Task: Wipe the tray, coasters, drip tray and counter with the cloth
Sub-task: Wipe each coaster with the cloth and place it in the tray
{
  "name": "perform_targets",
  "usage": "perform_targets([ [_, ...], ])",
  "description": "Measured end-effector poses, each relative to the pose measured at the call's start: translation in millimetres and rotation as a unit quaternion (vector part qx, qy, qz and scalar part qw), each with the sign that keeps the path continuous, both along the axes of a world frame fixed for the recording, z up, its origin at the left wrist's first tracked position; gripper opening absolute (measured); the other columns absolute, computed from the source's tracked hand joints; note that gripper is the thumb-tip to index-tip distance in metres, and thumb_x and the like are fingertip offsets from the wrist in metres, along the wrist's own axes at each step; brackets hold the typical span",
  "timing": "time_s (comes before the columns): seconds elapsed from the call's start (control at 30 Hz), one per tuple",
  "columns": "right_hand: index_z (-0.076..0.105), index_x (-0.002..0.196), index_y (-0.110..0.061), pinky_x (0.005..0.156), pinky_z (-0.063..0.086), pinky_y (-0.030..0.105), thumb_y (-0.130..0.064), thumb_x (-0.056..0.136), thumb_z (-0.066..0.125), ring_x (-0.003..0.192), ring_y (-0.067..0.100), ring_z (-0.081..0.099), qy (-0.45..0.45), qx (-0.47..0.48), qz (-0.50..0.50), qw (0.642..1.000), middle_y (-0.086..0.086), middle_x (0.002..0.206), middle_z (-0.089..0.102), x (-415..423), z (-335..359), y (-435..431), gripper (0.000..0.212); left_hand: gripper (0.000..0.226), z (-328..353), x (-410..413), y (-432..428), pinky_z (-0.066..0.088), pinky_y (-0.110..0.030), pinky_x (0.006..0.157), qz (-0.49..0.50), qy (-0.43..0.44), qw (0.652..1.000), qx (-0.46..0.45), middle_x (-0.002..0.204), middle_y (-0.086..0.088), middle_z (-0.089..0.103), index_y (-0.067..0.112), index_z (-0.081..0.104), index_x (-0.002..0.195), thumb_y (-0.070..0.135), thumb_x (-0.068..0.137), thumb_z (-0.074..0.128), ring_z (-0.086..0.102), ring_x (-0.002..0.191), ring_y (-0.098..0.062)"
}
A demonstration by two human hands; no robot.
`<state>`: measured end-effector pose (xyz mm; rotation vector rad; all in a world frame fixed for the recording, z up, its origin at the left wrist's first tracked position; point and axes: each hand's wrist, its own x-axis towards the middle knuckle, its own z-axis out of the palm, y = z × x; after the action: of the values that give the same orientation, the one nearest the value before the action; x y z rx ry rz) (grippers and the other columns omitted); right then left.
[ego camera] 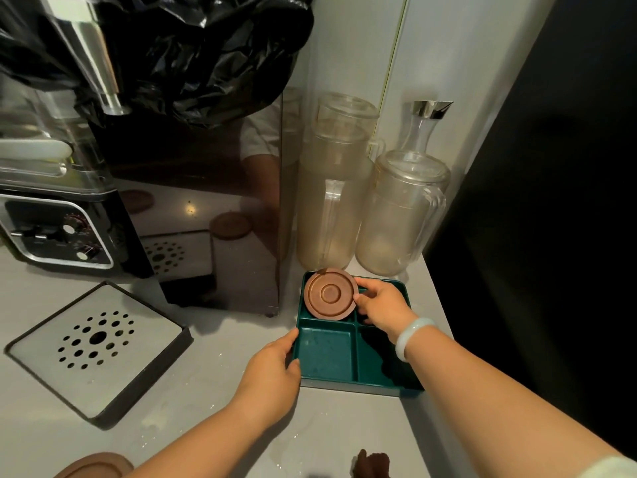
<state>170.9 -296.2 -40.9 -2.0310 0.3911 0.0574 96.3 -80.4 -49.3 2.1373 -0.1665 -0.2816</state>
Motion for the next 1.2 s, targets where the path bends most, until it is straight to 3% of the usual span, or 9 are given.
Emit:
perform_targets([
  [0.13, 0.042, 0.139, -0.017, 0.082, 0.044, 0.026, -0.013, 0.091, 0.059, 0.082, 0.012, 0.054, -0.041, -0.059, 0.012, 0.997, -0.005, 0.083, 0.055, -11, 13, 2, 0.052, 0.053, 5, -2, 6, 0.038, -0.016, 0.097, -0.016, 0.01, 1.0, 0.008, 0.126, 0.015, 0.056, 0.029, 0.04, 0.143, 0.011, 0.095, 0.053, 0.052, 0.12, -0.009],
  [0.23, 0.045, 0.136, -0.02, 0.085, 0.04, 0.024, -0.017, 0.089, 0.062, 0.093, 0.012, 0.052, -0.08, -0.105, 0.013, 0.991, -0.002, 0.099, 0.055, -32, 27, 4, 0.05, 0.056, 8, -8, 16, 0.04, -0.03, 0.107, -0.011, 0.004, 0.999, 0.037, 0.144, 0.002, 0.048, 0.026, 0.037, 0.146, 0.019, 0.094, 0.058, 0.046, 0.131, -0.016],
  [0.33, 0.054, 0.128, -0.021, 0.088, 0.044, 0.026, -0.018, 0.087, 0.063, 0.096, 0.01, 0.054, -0.099, -0.144, 0.042, 0.984, 0.0, 0.11, 0.058, -69, 36, 8, 0.042, 0.056, 11, -22, 27, 0.048, -0.038, 0.101, -0.022, 0.005, 0.998, 0.054, 0.145, -0.001, 0.045, 0.024, 0.039, 0.144, 0.023, 0.093, 0.06, 0.046, 0.131, -0.018],
  [0.43, 0.062, 0.118, -0.023, 0.092, 0.047, 0.028, -0.019, 0.088, 0.063, 0.096, 0.01, 0.058, -0.082, -0.165, 0.065, 0.981, -0.003, 0.109, 0.062, -115, 39, 11, 0.031, 0.053, 16, -41, 35, 0.044, -0.03, 0.105, -0.05, 0.002, 0.997, 0.06, 0.145, 0.0, 0.044, 0.025, 0.042, 0.142, 0.023, 0.093, 0.06, 0.047, 0.13, -0.014],
  [0.6, 0.064, 0.116, -0.024, 0.076, 0.035, 0.001, -0.024, 0.088, 0.064, 0.094, 0.002, 0.055, -0.016, -0.195, 0.123, 0.973, -0.009, 0.106, 0.058, -191, 29, 19, 0.028, 0.046, 27, -74, 47, 0.035, -0.013, 0.096, -0.141, -0.006, 0.981, 0.13, 0.137, 0.004, 0.051, 0.026, 0.049, 0.136, 0.033, 0.092, 0.06, 0.052, 0.12, -0.007],
  [0.73, 0.061, 0.12, -0.027, 0.085, 0.039, 0.01, -0.036, 0.088, 0.062, 0.097, 0.002, 0.054, -0.007, -0.23, 0.108, 0.967, -0.01, 0.111, 0.058, -236, 25, 22, 0.033, 0.062, 30, -99, 51, 0.041, -0.018, 0.101, -0.237, 0.032, 0.954, 0.179, 0.132, 0.009, 0.05, 0.026, 0.05, 0.135, 0.046, 0.081, 0.07, 0.051, 0.118, -0.007],
  [0.83, 0.056, 0.124, -0.032, 0.078, 0.035, 0.003, -0.045, 0.083, 0.063, 0.097, -0.002, 0.051, 0.007, -0.212, 0.106, 0.971, -0.014, 0.112, 0.055, -262, 21, 28, 0.044, 0.09, 27, -118, 49, 0.039, -0.029, 0.107, -0.3, 0.059, 0.922, 0.238, 0.129, 0.008, 0.041, 0.026, 0.043, 0.141, 0.063, 0.065, 0.075, 0.042, 0.12, -0.011],
  [1.0, 0.029, 0.142, -0.039, 0.104, 0.032, 0.022, -0.053, 0.079, 0.064, 0.121, 0.008, 0.034, 0.003, -0.258, 0.107, 0.96, -0.018, 0.128, 0.041, -280, 1, 43, 0.074, 0.132, 11, -143, 46, 0.026, -0.031, 0.113, -0.334, 0.024, 0.896, 0.292, 0.131, 0.008, 0.025, 0.024, 0.016, 0.151, 0.077, 0.045, 0.073, 0.026, 0.124, -0.017],
  [1.2, 0.049, 0.124, -0.035, 0.087, 0.039, 0.021, -0.04, 0.087, 0.059, 0.111, 0.014, 0.045, -0.052, -0.307, 0.011, 0.95, -0.009, 0.111, 0.053, -276, -14, 63, 0.039, 0.13, -2, -149, 40, 0.022, -0.03, 0.113, -0.323, -0.045, 0.902, 0.283, 0.131, 0.009, 0.021, 0.024, 0.017, 0.15, 0.078, 0.044, 0.07, 0.022, 0.126, -0.017],
])
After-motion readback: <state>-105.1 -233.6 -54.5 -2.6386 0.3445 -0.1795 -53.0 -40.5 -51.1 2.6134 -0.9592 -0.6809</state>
